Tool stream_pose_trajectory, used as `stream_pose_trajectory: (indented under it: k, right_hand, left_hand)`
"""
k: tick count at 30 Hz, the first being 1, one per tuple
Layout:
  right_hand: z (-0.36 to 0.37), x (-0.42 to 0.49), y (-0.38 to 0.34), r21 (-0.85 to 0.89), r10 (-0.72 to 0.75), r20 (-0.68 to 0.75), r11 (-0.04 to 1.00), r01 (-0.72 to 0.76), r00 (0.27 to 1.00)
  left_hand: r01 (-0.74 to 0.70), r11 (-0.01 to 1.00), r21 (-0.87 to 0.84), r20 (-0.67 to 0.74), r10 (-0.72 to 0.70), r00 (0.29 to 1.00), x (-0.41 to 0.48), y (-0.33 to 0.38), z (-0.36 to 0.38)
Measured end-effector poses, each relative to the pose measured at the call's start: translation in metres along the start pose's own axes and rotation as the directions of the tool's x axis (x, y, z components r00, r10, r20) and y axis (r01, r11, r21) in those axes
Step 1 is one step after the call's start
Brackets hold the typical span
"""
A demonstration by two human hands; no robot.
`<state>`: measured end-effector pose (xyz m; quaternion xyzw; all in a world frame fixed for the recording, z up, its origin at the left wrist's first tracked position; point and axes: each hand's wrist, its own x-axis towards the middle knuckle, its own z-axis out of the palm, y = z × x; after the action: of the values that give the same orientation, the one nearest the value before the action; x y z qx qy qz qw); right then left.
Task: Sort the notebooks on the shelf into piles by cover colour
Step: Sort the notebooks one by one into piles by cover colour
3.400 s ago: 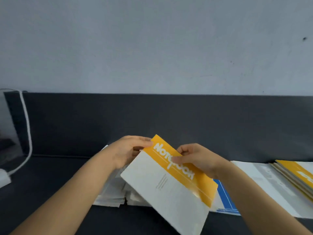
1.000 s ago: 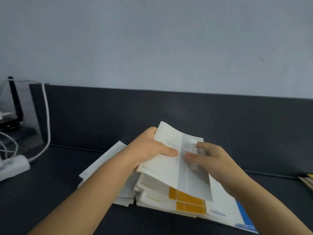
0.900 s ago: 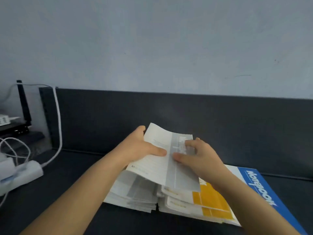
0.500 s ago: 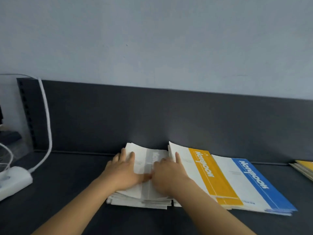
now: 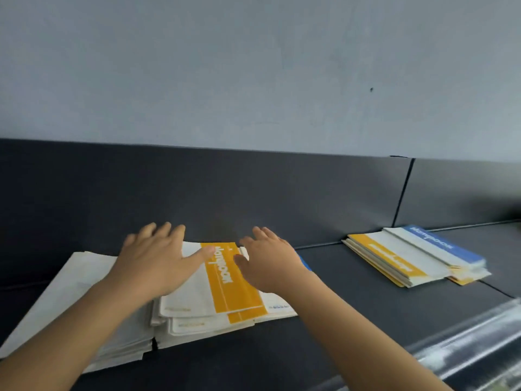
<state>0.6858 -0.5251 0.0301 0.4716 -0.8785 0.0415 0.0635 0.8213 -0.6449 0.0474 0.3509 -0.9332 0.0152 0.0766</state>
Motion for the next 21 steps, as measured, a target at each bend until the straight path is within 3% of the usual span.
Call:
stream_pose_trajectory:
  k: [5,13,21]
  right_hand:
    - [-0.003,-0.024,0.088,0.018,0.041,0.049,0.999,-0.042,0.998]
    - [-0.001,-0.039,0.228,0.017,-0.033,0.071,0.999,0.031,0.997]
    - [0.002,-0.035,0.297,0.043,-0.04,0.092,0.998,0.037,0.995]
  left_hand:
    - [-0.045,0.999,0.013,-0.05,0.046,0.998,0.009,0.101,0.012]
    - [-0.001,0.999,0.038,-0.062,0.004,0.998,0.027,0.251,0.03]
    - [-0.005,0.998,0.069,-0.027,0.007,1.0,0.047,0.316,0.031]
